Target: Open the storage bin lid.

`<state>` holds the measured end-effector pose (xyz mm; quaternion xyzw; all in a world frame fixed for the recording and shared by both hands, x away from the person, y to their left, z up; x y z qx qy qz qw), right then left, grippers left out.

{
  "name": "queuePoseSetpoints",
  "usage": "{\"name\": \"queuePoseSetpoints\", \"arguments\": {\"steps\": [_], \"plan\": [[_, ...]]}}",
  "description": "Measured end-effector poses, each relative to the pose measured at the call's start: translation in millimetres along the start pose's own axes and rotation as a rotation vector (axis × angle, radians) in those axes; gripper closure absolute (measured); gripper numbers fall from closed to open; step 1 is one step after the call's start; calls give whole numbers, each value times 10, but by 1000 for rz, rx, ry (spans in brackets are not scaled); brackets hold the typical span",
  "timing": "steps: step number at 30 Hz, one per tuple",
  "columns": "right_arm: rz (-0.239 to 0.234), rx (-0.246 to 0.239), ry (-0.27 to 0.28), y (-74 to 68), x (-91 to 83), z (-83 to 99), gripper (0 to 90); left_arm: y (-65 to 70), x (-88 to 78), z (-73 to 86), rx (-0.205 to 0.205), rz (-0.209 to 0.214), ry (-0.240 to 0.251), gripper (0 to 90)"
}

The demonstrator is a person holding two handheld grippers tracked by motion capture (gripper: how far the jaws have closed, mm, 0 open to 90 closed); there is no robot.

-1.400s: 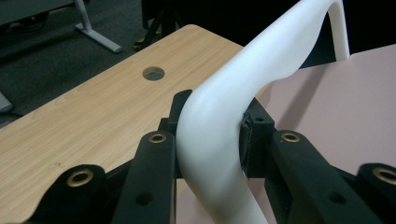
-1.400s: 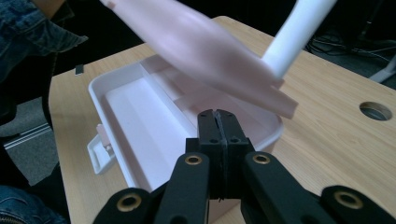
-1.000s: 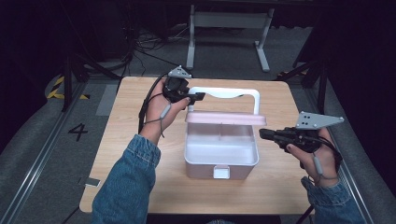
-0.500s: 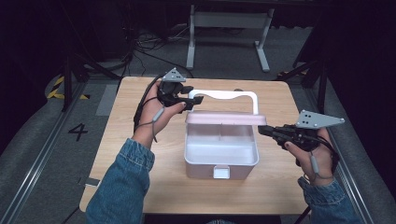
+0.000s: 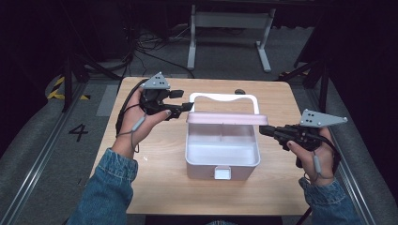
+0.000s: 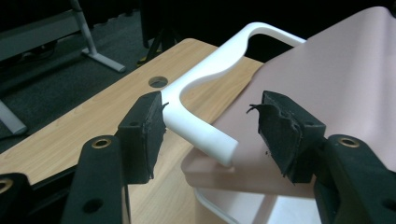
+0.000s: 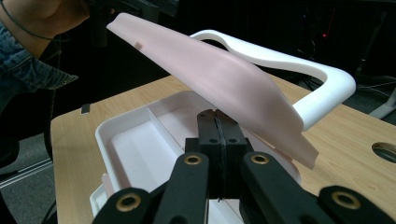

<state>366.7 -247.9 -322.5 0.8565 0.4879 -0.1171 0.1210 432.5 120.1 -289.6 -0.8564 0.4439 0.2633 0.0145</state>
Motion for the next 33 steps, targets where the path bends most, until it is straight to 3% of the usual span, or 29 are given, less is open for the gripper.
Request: {"name": "queuePoseSetpoints", "arguments": {"steps": [5,10,13,15,17,19,25,29,33], "plan": [[-1,11,4,9,3,-5,900,18,-108,105,34,16,2,448],[1,21,7,22,5,-12,900,57,-224,234,40,46,18,465],[6,23,12,27,16,-25,900,107,-277,313,37,33,9,468],[5,23,8,27,22,-29,900,130,-304,357,57,10,7,471],[4,25,6,28,33,-30,900,156,-324,402,58,10,21,472],[3,28,5,32,38,-30,900,185,-337,458,25,29,35,475],[7,30,7,39,53,-38,900,177,-334,539,33,19,62,463],[3,34,8,48,56,-41,900,180,-281,591,13,11,93,465],[6,35,5,58,52,-34,900,189,-193,604,33,-1,116,466]]}}
Point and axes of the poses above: each handheld gripper's, and its own axes: x roughly forward along the jaws, z roughly out of its underside, y roughly to its right, the point moved 3 cm from there along x, roughly forward along the jaws, and after that the axes turned 11 degrees about -x, right-handed, at the moved point
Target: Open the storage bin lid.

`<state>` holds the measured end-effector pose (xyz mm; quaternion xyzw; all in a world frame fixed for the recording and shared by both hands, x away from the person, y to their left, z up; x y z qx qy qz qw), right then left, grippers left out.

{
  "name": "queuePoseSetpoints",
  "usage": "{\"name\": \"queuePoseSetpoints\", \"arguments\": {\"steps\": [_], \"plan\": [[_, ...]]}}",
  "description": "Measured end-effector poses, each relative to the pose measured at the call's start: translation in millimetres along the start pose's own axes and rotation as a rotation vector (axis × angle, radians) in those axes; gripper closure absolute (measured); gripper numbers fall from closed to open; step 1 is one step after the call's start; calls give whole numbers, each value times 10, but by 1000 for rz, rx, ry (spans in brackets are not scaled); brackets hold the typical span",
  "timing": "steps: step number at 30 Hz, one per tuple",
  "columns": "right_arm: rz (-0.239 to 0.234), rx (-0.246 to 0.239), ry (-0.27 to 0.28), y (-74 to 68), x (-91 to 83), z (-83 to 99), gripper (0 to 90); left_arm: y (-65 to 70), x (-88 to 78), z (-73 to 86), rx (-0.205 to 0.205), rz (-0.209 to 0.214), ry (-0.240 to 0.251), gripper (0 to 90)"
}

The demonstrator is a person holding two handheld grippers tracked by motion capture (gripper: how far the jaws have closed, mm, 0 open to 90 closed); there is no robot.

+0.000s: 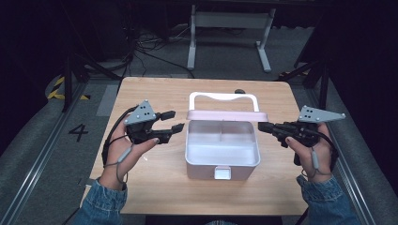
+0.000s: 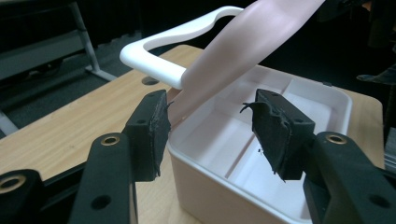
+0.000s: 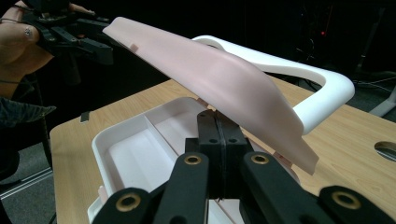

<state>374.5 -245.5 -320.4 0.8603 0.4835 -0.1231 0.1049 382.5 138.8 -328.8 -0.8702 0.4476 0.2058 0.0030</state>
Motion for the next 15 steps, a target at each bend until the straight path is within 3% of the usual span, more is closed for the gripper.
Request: {"name": "queuePoseSetpoints", "arguments": {"steps": [9,13,15], "plan": [[-7,14,3,27,-13,14,900,99,191,-33,-1,33,23,413],[-3,18,9,43,-17,8,900,109,287,-83,33,9,28,380],[-1,17,10,53,-20,8,900,103,325,-106,30,2,34,373]]}}
Point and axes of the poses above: each handheld gripper's, and its own axes: x roughly forward along the jaws, z roughly out of its underside, y roughly to its right, the point moved 3 cm from there along x, roughly forward along the jaws, and after that the axes turned 11 degrees about -x, right-handed, at the moved point
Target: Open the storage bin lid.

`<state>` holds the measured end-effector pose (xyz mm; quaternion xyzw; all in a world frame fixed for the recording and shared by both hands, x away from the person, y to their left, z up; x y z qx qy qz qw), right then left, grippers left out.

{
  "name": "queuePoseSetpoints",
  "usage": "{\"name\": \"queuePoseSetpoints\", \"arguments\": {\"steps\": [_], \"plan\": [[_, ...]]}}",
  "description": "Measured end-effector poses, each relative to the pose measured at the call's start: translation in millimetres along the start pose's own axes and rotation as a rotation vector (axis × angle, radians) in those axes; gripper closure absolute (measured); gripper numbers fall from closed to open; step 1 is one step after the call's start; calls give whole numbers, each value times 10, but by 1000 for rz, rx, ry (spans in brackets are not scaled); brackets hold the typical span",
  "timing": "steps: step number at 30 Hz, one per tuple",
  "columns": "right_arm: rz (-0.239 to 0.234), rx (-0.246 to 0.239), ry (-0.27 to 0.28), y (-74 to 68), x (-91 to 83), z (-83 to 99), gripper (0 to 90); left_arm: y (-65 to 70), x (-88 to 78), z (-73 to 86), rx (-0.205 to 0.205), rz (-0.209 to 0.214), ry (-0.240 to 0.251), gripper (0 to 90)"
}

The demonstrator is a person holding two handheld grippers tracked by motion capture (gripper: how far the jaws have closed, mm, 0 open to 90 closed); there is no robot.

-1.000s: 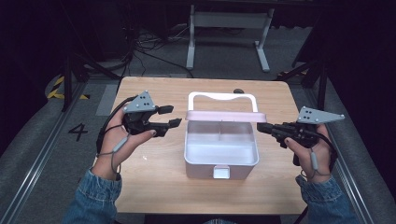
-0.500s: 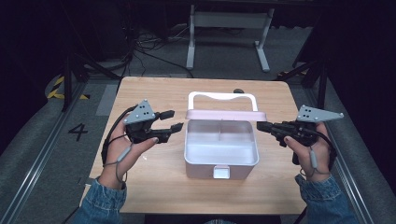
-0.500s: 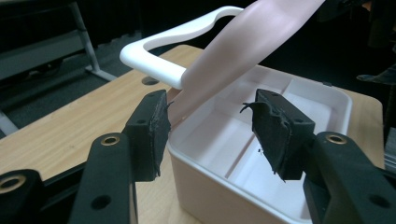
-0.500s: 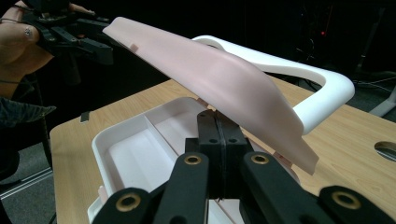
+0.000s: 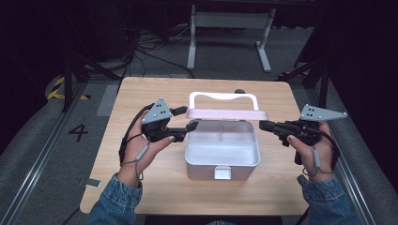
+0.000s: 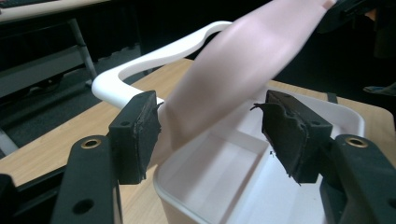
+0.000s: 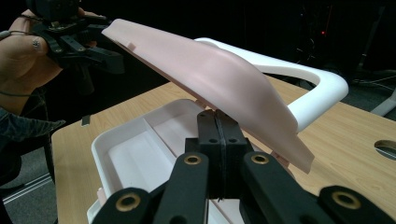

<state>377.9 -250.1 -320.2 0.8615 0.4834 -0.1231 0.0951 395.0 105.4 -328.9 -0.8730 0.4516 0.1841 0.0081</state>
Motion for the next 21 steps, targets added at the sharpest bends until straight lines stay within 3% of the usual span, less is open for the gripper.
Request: {"name": "queuePoseSetpoints", "arguments": {"steps": [8,13,21], "plan": [[4,-2,3,42,14,-14,900,-60,100,-112,29,-56,6,344],[0,-7,0,57,45,-23,900,-86,158,-154,33,-43,14,371],[13,-18,-1,41,27,-36,900,-88,220,-200,28,21,27,548]]}}
Point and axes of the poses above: each handheld gripper's, and its own axes: x roughly forward along the jaws, z roughly out of its underside, y roughly to its right, the point moved 3 cm from there along x, roughly forward along the jaws, and after that the axes turned 11 degrees about -x, right-handed, at the moved point
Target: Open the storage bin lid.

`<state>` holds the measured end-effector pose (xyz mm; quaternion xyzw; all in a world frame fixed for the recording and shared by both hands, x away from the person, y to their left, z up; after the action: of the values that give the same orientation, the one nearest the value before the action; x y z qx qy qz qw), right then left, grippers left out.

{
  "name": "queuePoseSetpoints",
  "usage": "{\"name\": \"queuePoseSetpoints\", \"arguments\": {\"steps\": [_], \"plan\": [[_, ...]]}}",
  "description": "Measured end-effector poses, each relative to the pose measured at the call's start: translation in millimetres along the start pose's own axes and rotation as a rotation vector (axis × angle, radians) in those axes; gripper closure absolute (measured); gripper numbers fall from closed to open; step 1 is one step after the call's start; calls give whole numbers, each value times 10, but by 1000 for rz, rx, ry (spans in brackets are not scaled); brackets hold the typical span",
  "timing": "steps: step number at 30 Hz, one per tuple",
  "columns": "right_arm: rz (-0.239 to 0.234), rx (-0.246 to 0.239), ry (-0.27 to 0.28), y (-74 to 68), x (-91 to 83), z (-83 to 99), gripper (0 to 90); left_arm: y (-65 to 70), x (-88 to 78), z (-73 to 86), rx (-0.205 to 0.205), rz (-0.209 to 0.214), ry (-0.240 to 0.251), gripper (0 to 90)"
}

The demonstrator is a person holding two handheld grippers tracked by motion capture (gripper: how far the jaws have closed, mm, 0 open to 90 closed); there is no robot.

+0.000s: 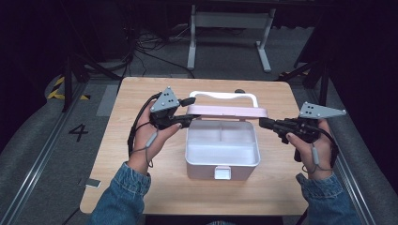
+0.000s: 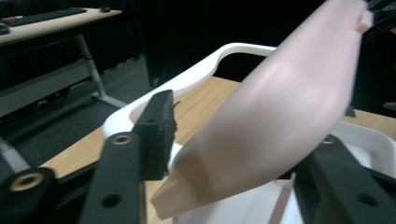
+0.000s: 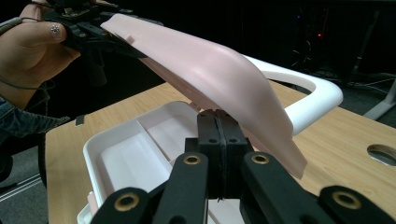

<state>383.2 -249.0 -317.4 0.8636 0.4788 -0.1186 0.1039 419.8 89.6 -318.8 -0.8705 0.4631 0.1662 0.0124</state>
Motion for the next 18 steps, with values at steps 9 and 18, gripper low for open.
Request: {"name": "queuePoseSetpoints", "arguments": {"steps": [9,18], "plan": [[17,-3,-1,-31,-95,-2,887,-24,44,-30,-20,-6,-8,595],[74,8,-16,7,-244,56,860,-54,78,-79,-12,-3,-23,618]]}}
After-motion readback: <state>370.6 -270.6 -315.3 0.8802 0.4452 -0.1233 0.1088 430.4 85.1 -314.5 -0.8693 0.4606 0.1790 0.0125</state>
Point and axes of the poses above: each handheld gripper's, and its own axes: x roughly forward along the jaws, z roughly out of its underside, y roughly to its right, the point moved 3 cm from there along x, roughly forward along the jaws, and after that the axes turned 11 degrees about -x, right-handed, at the moved point
